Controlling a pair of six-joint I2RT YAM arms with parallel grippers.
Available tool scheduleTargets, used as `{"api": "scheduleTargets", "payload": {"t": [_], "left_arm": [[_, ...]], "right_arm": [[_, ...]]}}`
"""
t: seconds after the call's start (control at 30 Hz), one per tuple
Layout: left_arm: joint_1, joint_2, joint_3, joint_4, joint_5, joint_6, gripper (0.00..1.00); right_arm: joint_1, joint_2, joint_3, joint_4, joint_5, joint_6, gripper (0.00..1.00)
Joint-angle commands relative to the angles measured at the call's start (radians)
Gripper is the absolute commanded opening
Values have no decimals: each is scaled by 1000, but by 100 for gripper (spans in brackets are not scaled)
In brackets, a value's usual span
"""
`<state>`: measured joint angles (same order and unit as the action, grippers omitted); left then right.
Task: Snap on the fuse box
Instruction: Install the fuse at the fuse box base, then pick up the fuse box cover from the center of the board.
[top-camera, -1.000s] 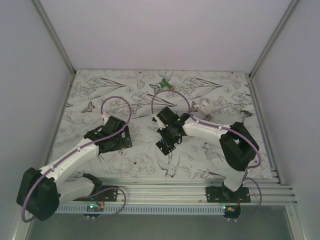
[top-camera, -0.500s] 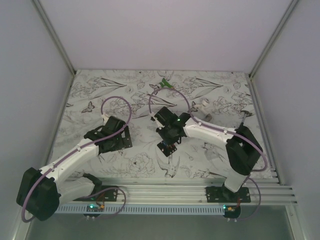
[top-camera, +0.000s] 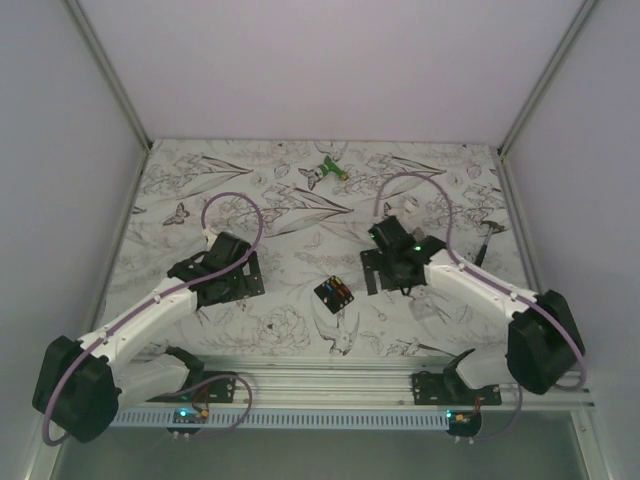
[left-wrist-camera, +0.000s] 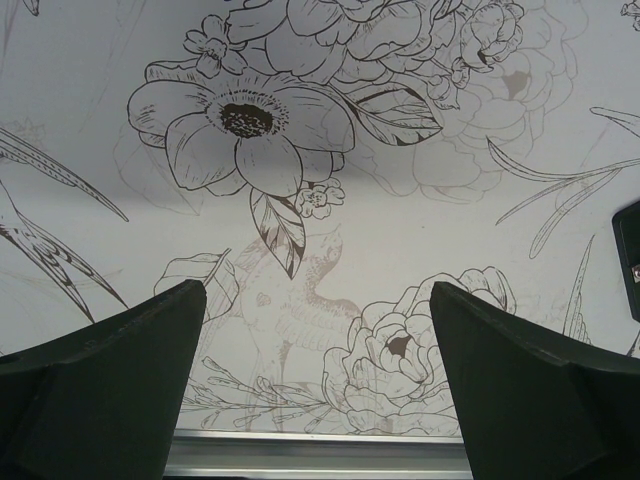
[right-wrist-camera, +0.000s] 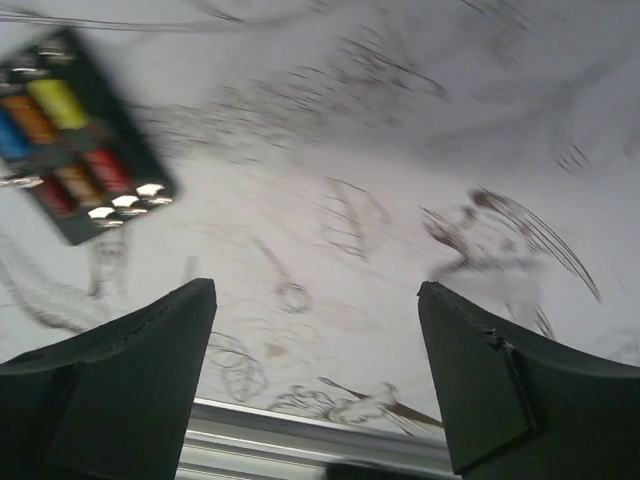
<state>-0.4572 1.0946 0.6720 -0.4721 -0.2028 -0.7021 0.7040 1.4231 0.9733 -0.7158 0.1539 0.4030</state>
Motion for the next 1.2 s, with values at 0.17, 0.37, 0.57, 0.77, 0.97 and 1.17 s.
{"api": "scheduleTargets", "payload": {"t": [0.17,0.37,0.57,0.77,0.97,1.17], "left_arm": [[7,-8,10,-29,8,8,100],[7,-6,10,-30,8,8,100],[6,-4,10,-30,10,8,100],[7,-9,9,-30,12,9,100],[8,-7,8,-29,9,8,100],[7,-6,8,-29,12,8,100]], "right_arm": [[-279,-232,-212,30,81,141,100],[-390,-275,-294,56,63,200,100],[-398,-259,-341,86,40,224,100],[-388,-186,-337,154,-73,187,100],[-297,-108,-277,200,-114,168,100],[-197,7,-180,229,-115,123,100]]}}
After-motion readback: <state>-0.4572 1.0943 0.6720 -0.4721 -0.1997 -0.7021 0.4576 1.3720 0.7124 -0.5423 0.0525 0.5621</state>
